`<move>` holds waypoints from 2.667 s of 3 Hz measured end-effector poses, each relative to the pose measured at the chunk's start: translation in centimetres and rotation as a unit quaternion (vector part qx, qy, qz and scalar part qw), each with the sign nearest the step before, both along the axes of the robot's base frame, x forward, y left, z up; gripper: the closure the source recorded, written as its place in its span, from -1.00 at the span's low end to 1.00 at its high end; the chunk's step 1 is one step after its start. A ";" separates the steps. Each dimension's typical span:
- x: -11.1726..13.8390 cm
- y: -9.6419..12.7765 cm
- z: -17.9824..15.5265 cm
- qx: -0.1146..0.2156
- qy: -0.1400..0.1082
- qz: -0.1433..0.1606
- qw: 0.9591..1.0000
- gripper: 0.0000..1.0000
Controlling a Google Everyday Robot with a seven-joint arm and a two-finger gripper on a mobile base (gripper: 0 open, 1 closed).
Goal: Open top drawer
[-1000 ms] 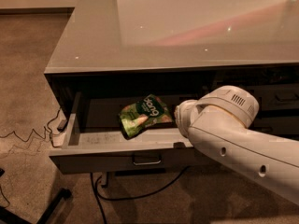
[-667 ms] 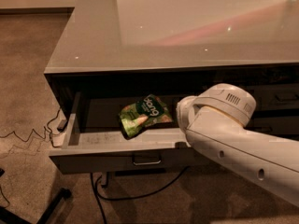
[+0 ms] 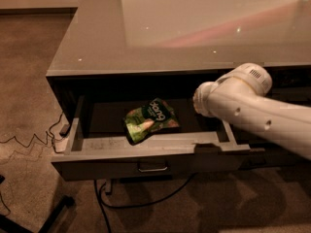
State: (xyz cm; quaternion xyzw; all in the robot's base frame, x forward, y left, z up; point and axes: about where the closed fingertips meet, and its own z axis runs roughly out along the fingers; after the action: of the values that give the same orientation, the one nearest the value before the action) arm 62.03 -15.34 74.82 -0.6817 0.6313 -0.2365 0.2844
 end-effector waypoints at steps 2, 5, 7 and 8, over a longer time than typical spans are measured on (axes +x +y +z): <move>1.9 -1.3 -4.0 0.062 0.095 -0.002 0.994 1.00; -2.9 -0.5 -7.3 0.097 0.148 0.006 0.984 1.00; -9.1 -1.2 -9.2 0.116 0.187 0.013 0.975 1.00; -9.1 -1.0 -9.2 0.114 0.189 0.015 0.975 1.00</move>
Offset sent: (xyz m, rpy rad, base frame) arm 0.0148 -0.0174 -0.0307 0.0724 0.1165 -0.0300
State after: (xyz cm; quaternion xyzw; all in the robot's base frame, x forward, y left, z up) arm 52.96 -16.31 65.58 -0.6863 0.6863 -0.0256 0.2393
